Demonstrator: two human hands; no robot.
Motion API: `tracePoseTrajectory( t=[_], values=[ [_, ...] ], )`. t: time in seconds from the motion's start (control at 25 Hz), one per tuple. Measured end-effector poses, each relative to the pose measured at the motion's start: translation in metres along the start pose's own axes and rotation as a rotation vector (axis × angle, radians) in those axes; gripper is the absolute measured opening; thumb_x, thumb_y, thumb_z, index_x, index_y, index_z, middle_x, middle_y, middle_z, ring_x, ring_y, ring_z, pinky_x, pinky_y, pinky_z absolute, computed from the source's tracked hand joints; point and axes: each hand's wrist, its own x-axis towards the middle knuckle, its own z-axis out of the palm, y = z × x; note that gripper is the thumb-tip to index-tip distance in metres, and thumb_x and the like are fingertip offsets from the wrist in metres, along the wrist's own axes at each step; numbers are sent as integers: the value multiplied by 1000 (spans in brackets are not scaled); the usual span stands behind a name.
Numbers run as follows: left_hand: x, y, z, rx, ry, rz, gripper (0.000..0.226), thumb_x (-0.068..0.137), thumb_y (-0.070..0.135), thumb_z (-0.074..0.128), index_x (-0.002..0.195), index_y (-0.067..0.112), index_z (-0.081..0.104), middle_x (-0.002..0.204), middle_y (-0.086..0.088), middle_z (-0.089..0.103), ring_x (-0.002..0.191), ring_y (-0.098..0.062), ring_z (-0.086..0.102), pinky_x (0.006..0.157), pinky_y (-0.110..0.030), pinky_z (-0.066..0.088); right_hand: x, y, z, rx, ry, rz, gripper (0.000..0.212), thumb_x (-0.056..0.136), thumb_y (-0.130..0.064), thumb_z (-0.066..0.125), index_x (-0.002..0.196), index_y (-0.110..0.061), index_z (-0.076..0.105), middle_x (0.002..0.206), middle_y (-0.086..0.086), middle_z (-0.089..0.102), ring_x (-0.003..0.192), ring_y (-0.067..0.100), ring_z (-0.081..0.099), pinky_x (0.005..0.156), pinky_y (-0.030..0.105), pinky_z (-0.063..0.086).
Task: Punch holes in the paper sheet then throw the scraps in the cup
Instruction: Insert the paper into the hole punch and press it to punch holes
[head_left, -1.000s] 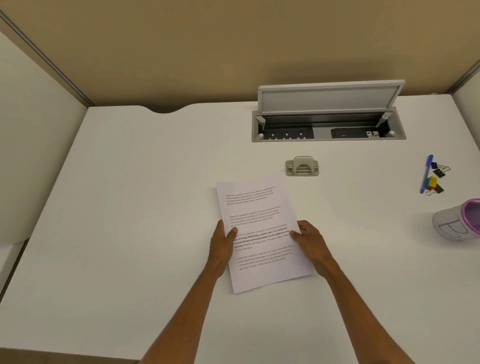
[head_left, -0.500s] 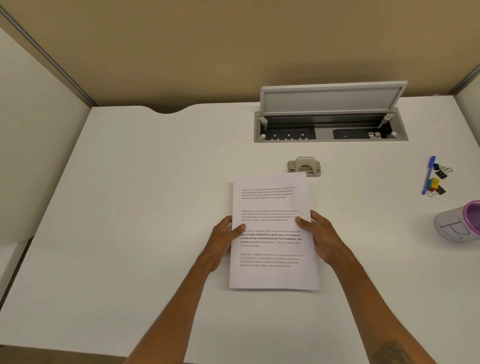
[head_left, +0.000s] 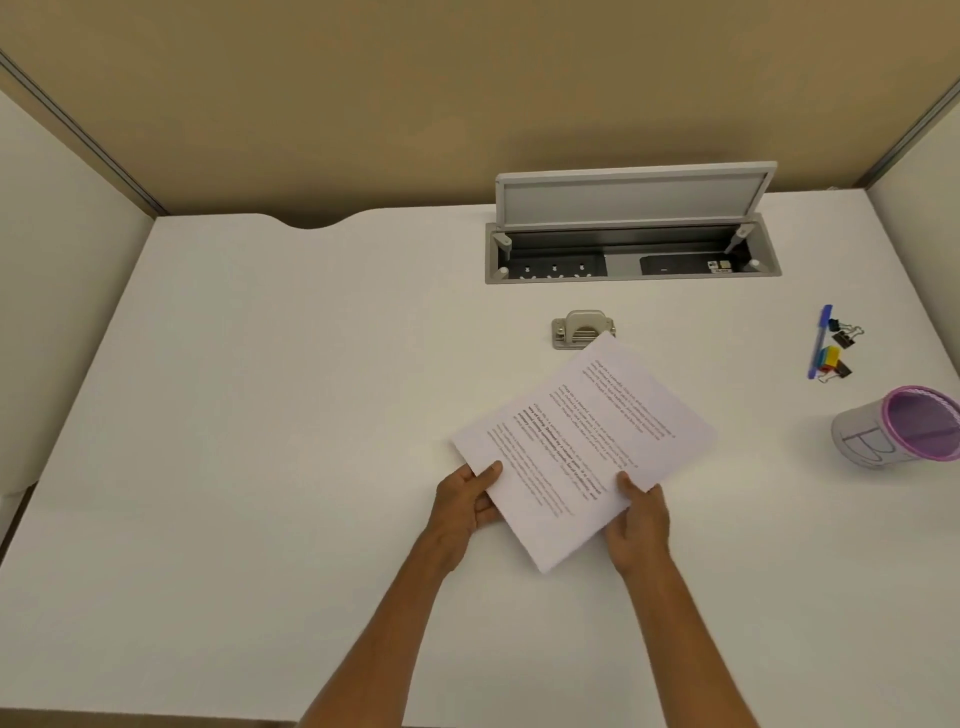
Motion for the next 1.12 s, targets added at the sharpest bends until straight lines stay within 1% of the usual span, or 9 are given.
tracePoseTrajectory(
  t=[0.16,0.32,0.48,0.6,0.76,0.84,0.96,1.04,1.12],
  values=[
    [-1,-10,9,70,124,83,30,96,20,65,126,18,63,112,3,75,101,-19,73,79,-33,60,-12,23,-8,-3,-33,107,50,95,2,56,140,-19,55,132,8,66,117,27,64,98,52,51],
    [4,8,-17,210,137,22,33,97,20,64,128,13,62,116,-4,73,100,-22,71,82,-36,58,12,-28,-38,-95,-87,153,42,97,-12,55,139,-7,55,123,14,71,113,29,66,88,50,58],
    [7,21,-29,316,52,-30,34,96,25,65,128,15,63,119,-6,73,101,-22,73,77,-33,59,37,-84,-49,-490,-240,200,43,99,-33,55,131,-5,63,128,17,69,113,31,68,94,46,54],
    [12,22,-16,359,8,-33,35,96,26,64,130,15,62,121,-6,73,103,-21,72,77,-32,59,46,-90,-29,-784,-322,85,35,103,-29,53,128,-7,64,122,15,72,112,34,69,98,52,53],
    [14,24,-4,408,47,68,36,98,25,62,132,14,60,124,-6,71,102,-17,71,79,-28,59,49,-84,-13,-1060,-182,-116,26,105,-22,49,120,-7,64,115,14,72,104,36,69,94,51,55],
    [12,21,1,457,163,175,34,99,31,59,130,16,58,121,-1,70,100,-15,70,81,-28,57,48,-81,-13,-1089,-140,-139,23,103,-22,51,114,-8,65,112,13,72,101,36,69,94,52,55],
    [12,16,10,593,468,317,34,104,38,45,126,17,59,112,2,68,93,-12,64,79,-25,51,48,-79,-12,-1086,-89,-189,23,99,-31,57,112,-13,65,113,5,71,102,30,68,93,47,55],
    [17,15,15,597,603,343,34,105,33,44,120,13,67,112,-1,70,99,-19,64,90,-35,53,52,-78,-6,-1090,-13,-257,29,98,-38,57,117,-17,64,114,-1,66,105,25,64,89,39,50],
    [24,20,18,554,679,300,29,103,31,50,109,13,72,105,-3,74,98,-24,66,93,-40,53,58,-75,0,-1043,84,-316,27,98,-36,57,115,-17,67,111,0,67,103,24,62,86,34,46]
  ],
)
